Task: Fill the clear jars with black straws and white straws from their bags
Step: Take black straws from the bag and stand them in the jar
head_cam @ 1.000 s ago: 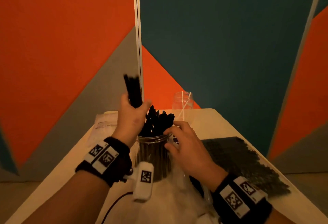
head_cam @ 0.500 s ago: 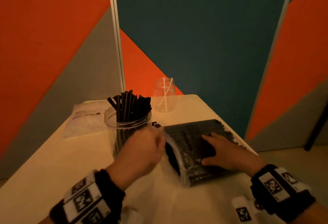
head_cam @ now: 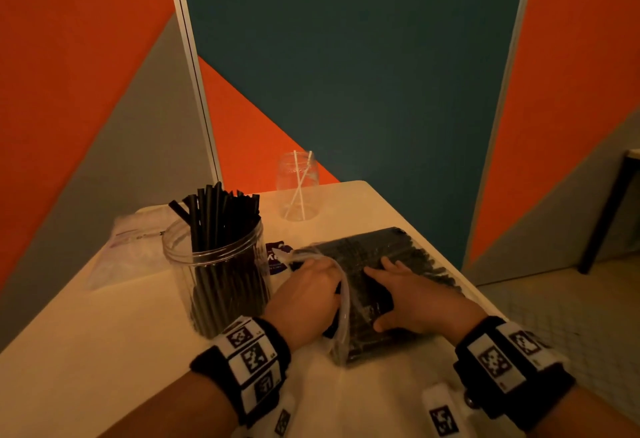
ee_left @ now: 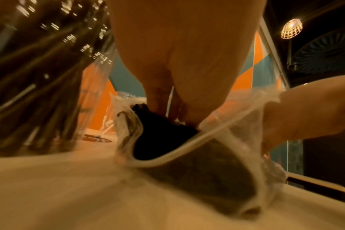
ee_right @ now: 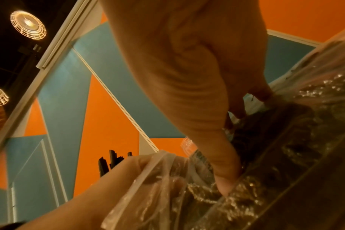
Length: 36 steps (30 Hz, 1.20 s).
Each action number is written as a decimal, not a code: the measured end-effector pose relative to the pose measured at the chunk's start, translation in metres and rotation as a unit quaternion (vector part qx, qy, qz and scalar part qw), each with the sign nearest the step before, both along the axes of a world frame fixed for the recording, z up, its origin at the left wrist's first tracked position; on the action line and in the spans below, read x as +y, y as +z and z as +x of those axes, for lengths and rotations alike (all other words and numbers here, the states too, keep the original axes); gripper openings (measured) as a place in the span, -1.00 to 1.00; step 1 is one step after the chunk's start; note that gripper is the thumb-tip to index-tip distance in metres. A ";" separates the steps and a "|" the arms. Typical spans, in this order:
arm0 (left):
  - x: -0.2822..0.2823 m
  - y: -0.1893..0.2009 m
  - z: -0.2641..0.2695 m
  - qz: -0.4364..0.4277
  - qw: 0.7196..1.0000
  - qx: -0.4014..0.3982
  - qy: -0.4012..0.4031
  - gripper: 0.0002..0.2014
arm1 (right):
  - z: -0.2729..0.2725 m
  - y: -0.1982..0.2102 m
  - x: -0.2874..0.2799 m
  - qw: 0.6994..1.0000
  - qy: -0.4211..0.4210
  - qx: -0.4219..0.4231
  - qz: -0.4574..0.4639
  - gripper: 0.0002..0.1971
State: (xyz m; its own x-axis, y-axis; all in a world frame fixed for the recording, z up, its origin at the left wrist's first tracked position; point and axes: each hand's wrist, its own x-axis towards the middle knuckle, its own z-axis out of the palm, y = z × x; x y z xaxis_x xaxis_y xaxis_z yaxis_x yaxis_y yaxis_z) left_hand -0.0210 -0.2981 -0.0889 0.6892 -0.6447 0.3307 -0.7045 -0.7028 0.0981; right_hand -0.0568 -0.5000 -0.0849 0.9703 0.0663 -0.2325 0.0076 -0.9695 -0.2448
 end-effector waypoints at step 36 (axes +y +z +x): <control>0.047 0.014 -0.022 0.076 0.984 0.077 0.140 -0.67 | -0.007 0.016 0.012 0.998 0.002 0.032 -0.057 0.19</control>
State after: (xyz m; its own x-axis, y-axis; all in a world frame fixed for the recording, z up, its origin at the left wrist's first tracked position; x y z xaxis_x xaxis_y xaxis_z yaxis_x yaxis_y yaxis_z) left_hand -0.0429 -0.2510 -0.0751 0.8812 -0.4565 0.1231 -0.4663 -0.8821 0.0668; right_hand -0.0633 -0.4883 -0.0691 0.9528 0.0392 -0.3009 -0.0011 -0.9912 -0.1327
